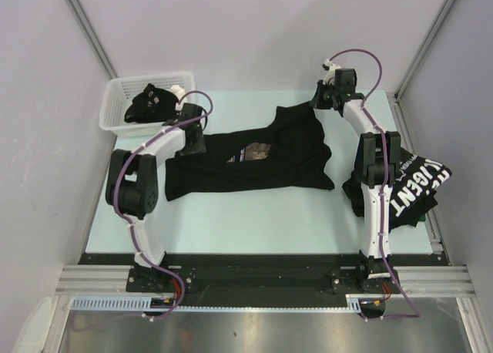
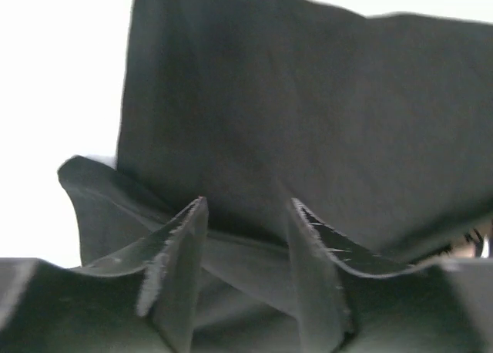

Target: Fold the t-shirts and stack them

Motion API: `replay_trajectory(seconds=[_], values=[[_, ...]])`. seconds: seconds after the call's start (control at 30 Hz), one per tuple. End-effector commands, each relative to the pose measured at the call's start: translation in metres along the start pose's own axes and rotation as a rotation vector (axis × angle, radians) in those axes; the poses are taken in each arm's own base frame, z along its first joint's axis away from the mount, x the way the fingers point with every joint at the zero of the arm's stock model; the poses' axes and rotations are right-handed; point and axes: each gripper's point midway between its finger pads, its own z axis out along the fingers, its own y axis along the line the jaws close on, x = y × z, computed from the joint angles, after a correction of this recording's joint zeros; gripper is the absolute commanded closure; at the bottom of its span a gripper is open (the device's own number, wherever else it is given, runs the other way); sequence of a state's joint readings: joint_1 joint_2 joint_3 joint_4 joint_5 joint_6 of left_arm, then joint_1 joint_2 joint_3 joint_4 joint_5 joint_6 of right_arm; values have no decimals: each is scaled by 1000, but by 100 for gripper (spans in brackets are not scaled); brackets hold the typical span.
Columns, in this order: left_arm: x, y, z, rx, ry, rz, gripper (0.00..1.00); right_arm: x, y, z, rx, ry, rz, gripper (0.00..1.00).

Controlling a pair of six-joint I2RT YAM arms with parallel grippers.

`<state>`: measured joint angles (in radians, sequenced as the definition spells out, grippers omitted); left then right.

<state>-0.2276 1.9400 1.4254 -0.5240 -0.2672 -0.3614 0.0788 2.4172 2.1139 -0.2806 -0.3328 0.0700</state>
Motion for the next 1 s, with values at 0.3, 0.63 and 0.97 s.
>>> replay_trajectory(seconds=[0.3,0.63,0.97], values=[[46,-17,-66,132,18,-24,100,-43,16,-24,-41,-94,-22,100],[93,-12,-83,90,99,-21,100,-40,18,-27,-49,-86,-5,100],[89,-27,-87,115,81,3,100,-35,5,-20,4,-80,7,10]])
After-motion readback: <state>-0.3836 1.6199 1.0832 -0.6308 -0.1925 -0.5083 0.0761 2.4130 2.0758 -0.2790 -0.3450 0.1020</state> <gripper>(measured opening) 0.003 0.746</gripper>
